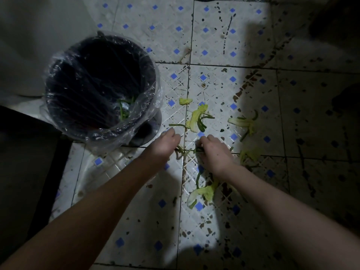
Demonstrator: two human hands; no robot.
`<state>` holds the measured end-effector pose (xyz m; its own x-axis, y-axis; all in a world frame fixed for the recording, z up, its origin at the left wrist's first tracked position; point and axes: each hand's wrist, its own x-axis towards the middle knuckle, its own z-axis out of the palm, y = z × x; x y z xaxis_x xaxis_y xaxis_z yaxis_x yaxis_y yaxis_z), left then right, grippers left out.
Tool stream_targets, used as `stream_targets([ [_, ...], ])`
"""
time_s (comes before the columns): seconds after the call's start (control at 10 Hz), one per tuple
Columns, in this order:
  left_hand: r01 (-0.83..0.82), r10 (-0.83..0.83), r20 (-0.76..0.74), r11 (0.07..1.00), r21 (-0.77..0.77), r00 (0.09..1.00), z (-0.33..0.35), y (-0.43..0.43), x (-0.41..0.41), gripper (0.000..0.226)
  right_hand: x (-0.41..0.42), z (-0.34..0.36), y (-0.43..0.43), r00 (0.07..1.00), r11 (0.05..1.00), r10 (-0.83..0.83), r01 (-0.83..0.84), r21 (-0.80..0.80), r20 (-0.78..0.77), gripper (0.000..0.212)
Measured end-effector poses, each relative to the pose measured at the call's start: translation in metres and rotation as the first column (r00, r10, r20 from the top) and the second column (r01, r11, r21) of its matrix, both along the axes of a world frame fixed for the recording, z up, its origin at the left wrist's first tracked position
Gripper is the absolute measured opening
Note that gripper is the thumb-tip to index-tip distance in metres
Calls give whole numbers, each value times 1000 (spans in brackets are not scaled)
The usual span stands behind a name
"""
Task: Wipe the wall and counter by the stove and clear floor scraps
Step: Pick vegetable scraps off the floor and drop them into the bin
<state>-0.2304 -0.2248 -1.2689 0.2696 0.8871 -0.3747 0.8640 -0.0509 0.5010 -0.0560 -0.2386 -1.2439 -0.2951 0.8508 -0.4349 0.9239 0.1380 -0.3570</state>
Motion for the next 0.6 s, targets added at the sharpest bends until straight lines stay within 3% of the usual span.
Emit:
stream_targets([
  [0.2, -53, 54, -35, 998, 28, 998, 4, 2, -11, 35, -5, 2, 4, 999, 1000, 24, -24, 9, -25, 34],
  [0.3, -49, 52, -50, 997, 59, 997, 2, -1, -19, 32, -9, -1, 17, 997, 994, -42, 49, 102, -69, 29],
  [0.4, -109, 113, -55, 992, 66, 992, 1, -1, -20, 26, -14, -5, 34, 999, 982, -23, 27, 188, -23, 26],
  [0.5, -250, 250, 18, 968, -23, 968, 13, -5, -19, 24, -22, -4, 47, 1000, 971, -2, -4, 239, 25, 29],
  [0.6, 4, 11, -44, 950, 312, 999, 15, -11, -31, 15, -27, -4, 52, 998, 965, -27, 12, 263, 55, 34],
])
